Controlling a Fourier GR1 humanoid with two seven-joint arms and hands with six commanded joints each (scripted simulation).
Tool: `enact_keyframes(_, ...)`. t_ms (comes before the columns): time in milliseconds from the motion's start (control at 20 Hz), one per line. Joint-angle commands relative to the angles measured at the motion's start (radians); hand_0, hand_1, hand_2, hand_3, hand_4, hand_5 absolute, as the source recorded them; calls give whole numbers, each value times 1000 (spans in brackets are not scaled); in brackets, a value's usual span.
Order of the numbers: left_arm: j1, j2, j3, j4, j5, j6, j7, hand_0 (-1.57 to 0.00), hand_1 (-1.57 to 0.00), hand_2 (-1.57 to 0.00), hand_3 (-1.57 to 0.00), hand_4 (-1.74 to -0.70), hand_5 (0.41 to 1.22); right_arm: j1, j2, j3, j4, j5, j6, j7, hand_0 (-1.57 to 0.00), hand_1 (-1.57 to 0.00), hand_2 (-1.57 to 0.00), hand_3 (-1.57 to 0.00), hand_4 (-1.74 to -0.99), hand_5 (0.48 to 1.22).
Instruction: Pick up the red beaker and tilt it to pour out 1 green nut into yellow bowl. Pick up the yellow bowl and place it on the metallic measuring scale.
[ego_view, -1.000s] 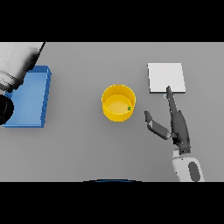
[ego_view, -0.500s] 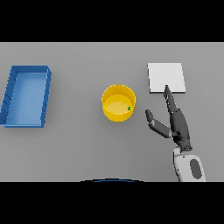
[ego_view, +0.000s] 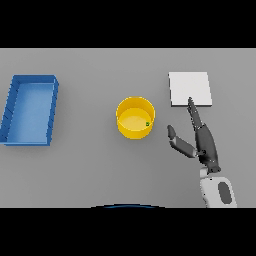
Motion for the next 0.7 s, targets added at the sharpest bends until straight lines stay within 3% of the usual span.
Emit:
enact_keyframes(0, 22, -2, 6, -15, 17, 11, 8, -1571, -1571, -1571, -1374, -1741, 1221, -3, -3, -1, 3, 0, 2, -5, 1, 1, 1, 1, -1199, 707)
enact_keyframes(200, 154, -6, 17, -123, 96, 63, 18, -1571, -1571, -1571, -1389, -1741, 1221, -10, 1, 5, 3, 11, -5, 2, 1, 1, 1, 1, -1202, 699)
enact_keyframes(400, 328, 11, -22, -360, 155, 141, 123, -1571, -1571, -1571, -1383, -1741, 1221, -11, 10, 5, 9, 4, -4, 3, 1, 1, 1, 1, -1186, 687)
enact_keyframes(600, 500, 97, -93, -702, 225, 167, 298, -1571, -1571, -1571, -1366, -1735, 955, -24, -3, -11, 25, -16, 7, 2, 1, 1, 1, 1, -1168, 679)
enact_keyframes(650, 542, 130, -117, -792, 241, 158, 331, -1571, -1571, -1571, -1407, -1661, 888, -16, -7, -11, 23, -17, 11, -8, 1, 1, 1, 1, -1165, 678)
